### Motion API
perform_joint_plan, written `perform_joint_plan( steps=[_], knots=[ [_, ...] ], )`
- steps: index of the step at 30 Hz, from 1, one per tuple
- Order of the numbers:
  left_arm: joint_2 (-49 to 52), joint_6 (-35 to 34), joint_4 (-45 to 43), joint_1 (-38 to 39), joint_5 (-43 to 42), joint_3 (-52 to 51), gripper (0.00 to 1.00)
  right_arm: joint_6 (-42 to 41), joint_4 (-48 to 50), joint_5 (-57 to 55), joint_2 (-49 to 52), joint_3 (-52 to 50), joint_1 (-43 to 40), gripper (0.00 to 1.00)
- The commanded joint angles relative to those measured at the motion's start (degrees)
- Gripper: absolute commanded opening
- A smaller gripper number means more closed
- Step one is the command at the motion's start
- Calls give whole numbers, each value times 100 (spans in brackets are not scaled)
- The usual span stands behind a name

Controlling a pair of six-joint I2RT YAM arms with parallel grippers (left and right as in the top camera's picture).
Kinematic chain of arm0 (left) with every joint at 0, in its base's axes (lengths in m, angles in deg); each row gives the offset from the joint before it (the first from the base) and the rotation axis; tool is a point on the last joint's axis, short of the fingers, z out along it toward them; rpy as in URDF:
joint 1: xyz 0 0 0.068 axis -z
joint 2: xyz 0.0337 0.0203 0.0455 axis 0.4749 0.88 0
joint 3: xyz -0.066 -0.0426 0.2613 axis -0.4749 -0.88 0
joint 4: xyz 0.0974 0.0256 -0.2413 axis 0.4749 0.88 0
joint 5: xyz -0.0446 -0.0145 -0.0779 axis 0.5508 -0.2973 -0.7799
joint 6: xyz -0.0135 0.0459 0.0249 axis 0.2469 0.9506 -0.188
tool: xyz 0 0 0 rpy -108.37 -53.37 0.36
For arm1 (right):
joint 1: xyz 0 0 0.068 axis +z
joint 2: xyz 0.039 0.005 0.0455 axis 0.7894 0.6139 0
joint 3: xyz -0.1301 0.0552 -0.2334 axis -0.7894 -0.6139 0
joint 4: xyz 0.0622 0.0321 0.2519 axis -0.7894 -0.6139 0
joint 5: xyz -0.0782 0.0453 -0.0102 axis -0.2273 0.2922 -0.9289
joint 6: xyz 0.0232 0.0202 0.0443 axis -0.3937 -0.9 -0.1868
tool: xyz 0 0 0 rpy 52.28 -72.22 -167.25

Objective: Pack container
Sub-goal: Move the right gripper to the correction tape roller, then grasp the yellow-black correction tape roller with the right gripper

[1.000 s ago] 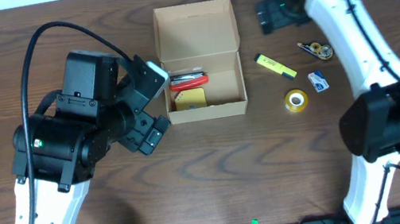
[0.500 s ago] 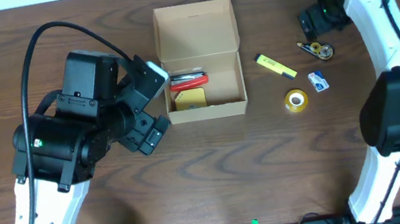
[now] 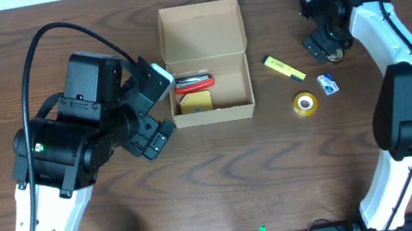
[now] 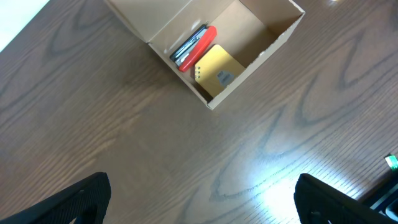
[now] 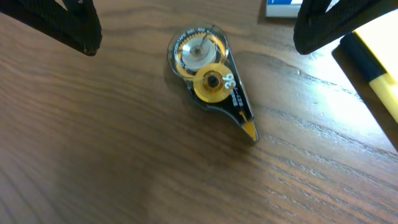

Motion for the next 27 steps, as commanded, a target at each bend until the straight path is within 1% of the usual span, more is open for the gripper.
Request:
perform_joint_plan(
  steps=[1,8,20,27],
  knots=[
    [-13,57,22,-15,20,173,95,188,136,350,-31,-186,-188,99],
    [-13,57,22,-15,20,173,95,212,365,960,-28,-310,-483,99],
    [-13,57,22,-15,20,173,95,295,525,1023,188,-389,-531,98],
    [-13,57,22,-15,20,173,95,295,522,1021,367,-393,-529,93]
  ],
)
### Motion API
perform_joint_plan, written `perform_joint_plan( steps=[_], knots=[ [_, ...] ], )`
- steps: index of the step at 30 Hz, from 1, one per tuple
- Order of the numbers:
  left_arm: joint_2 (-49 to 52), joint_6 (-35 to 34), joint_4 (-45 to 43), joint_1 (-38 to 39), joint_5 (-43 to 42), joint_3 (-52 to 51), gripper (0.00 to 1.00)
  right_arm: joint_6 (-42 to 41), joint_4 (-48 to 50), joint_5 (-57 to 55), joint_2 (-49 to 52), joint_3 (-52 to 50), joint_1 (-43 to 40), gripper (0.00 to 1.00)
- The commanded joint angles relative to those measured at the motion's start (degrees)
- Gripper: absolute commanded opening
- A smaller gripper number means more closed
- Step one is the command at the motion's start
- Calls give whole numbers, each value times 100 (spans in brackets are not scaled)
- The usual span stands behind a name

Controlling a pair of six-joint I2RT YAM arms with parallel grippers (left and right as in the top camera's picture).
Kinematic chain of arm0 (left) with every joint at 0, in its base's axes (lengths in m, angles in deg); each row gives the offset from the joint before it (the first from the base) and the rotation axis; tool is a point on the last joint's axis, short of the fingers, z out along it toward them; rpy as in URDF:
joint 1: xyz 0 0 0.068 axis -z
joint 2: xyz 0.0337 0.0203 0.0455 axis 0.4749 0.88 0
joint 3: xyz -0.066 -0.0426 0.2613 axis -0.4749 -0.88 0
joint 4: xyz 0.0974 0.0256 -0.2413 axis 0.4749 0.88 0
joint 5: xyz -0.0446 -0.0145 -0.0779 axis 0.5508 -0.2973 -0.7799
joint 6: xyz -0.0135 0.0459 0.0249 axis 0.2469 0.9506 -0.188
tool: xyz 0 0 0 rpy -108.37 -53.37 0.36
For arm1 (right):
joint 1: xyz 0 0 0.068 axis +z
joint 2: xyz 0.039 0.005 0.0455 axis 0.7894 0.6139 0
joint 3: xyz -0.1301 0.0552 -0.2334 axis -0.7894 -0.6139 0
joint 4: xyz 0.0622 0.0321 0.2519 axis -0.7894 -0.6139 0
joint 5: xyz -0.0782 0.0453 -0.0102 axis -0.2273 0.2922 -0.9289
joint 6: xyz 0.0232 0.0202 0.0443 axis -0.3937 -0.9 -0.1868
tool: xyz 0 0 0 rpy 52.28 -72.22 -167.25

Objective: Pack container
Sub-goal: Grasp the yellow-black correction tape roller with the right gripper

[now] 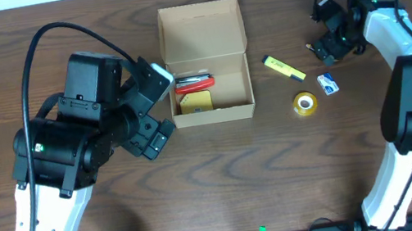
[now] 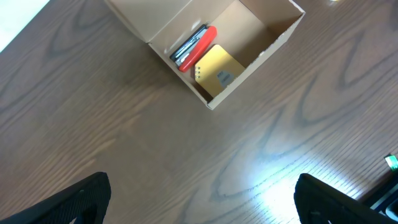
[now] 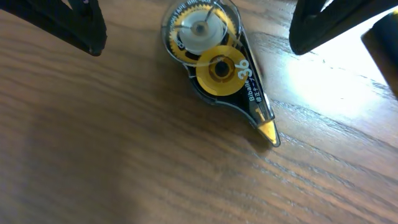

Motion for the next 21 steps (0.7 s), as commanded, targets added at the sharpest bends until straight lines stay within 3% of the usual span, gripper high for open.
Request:
perform_joint_plan(
  steps=[1,13,21],
  knots=[
    [-13,59,22,-15,20,173,95,70,4,92,144,-59,-20,92],
    [-13,59,22,-15,20,173,95,66,-2,92,420,-61,-24,80],
    [-13,59,22,-15,20,173,95,63,-9,92,466,-63,-24,58]
  ],
)
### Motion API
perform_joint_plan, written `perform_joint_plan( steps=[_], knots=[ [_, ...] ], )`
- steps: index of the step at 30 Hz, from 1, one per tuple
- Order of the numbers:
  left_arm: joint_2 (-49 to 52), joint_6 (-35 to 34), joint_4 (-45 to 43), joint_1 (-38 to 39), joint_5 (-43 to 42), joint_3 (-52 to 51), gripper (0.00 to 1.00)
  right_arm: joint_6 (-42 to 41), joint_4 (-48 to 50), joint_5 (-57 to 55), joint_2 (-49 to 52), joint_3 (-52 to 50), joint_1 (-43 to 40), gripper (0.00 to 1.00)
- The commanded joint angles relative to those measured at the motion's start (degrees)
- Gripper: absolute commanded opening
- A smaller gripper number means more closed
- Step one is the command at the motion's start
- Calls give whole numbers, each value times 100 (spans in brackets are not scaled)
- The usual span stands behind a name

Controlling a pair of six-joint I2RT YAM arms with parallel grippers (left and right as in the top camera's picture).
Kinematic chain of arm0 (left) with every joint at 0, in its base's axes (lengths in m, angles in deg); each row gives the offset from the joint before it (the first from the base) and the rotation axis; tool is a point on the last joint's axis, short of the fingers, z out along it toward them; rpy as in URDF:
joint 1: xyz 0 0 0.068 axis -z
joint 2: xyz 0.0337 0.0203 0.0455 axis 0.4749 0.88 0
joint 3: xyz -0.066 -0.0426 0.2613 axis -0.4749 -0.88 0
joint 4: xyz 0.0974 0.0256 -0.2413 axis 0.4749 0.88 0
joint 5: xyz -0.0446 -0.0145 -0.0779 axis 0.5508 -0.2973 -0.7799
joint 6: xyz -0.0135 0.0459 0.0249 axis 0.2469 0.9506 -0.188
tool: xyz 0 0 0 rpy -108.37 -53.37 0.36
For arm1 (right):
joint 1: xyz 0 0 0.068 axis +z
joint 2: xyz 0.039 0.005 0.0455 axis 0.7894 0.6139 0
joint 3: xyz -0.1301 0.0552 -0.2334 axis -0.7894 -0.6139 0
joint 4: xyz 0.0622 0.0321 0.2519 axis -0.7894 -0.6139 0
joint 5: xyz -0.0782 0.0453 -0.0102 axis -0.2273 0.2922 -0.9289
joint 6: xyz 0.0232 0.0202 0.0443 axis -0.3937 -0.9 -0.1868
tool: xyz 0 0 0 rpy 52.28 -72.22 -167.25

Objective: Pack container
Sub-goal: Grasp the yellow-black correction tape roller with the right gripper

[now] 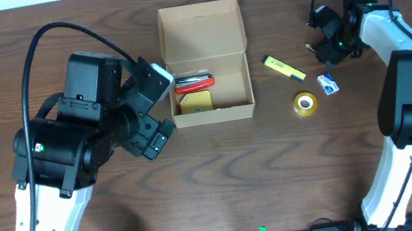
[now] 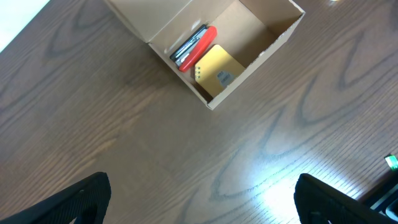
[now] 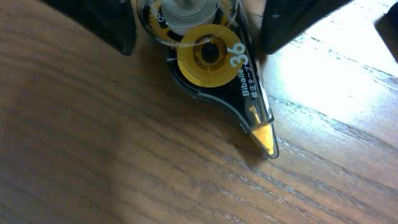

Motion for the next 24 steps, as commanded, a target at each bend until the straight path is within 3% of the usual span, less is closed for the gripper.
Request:
perform_joint_plan(
  steps=[1,7,16,24],
  knots=[
    [-13,57,22,-15,20,173,95,15,-20,0,192,-57,-24,54],
    [-13,57,22,-15,20,173,95,-81,-26,2,192,-57,-24,39],
    [-13,57,22,-15,20,173,95,-546,-33,0,192,-57,7,1],
    [-13,57,22,-15,20,173,95,-1097,-59,-2,37,2,144,1]
  ],
)
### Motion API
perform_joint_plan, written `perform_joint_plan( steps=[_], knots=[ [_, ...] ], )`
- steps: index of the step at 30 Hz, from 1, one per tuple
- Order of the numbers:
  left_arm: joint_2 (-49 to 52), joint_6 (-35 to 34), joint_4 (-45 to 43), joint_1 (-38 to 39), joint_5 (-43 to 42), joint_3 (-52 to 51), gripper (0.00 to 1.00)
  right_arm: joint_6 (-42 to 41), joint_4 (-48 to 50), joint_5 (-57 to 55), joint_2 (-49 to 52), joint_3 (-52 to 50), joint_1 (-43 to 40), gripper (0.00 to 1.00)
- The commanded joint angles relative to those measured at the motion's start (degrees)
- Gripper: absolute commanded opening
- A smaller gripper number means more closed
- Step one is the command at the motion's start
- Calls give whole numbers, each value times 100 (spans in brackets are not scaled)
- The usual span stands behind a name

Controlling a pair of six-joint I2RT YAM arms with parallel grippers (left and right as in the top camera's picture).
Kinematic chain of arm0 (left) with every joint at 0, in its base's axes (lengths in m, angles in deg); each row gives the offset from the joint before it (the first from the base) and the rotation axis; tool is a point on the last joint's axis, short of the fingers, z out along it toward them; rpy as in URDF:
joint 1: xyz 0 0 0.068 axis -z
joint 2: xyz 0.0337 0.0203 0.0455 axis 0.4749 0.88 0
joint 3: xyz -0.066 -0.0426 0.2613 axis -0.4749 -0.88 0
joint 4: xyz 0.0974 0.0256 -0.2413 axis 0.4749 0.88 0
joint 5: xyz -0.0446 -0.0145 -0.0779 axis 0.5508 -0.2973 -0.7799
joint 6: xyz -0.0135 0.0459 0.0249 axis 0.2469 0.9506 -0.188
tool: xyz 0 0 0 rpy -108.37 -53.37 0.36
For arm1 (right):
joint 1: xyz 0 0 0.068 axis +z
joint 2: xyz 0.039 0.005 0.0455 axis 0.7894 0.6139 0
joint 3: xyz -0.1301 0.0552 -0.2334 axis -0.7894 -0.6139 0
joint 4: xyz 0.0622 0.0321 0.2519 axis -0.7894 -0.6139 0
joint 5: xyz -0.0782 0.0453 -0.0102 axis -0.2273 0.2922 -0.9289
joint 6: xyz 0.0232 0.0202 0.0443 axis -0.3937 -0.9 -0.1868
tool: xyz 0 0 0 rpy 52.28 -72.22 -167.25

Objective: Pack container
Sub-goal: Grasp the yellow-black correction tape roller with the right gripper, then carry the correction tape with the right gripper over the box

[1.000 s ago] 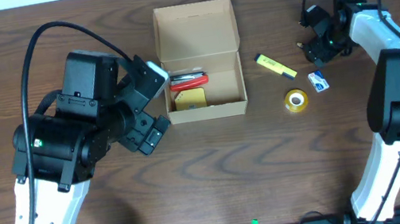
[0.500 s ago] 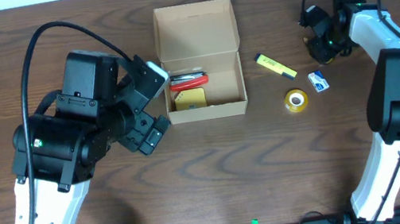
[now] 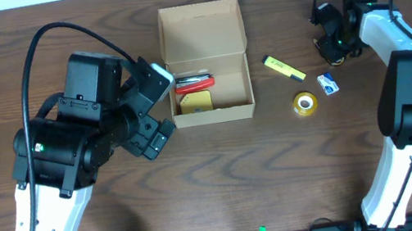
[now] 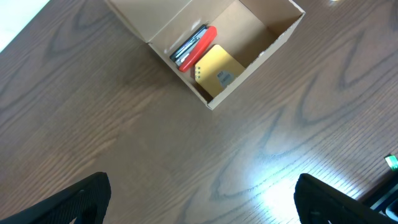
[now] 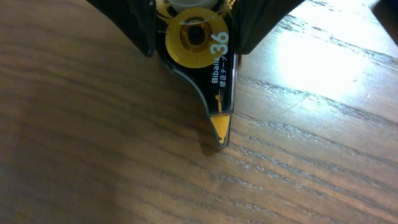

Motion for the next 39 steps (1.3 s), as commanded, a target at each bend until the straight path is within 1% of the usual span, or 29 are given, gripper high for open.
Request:
perform_joint_plan(
  steps=[1,5,10,17,21,25,28,31,35,39],
  knots=[
    [-13,57,22,-15,20,173,95,-614,-114,61,-26,22,129,1],
    [-13,57,22,-15,20,173,95,-1235,-291,63,-369,282,251,1],
    [-13,57,22,-13,20,173,95,-1803,-555,63,-852,610,483,1],
    [-13,57,22,-13,20,173,95,-2476,-809,63,-1731,944,1196,1],
    [-13,57,22,-15,20,173,95,-3106,-728,61,-2151,951,1703,1],
    [-13,57,22,-15,20,173,95,-3810,-743,63,-2238,951,2267,1],
    [-13,57,22,-15,20,173,95,-4030,-761,48,-2227,951,2728,1],
    [-13,57,22,-15,20,173,95,-4577,-791,-306,-2227,951,3112,1],
    [-13,57,22,-15,20,173,95,-5394,-863,-389,-2227,949,3530,1],
    [-13,57,22,-15,20,173,95,-5925,-1115,-391,-2197,949,3790,1]
  ],
)
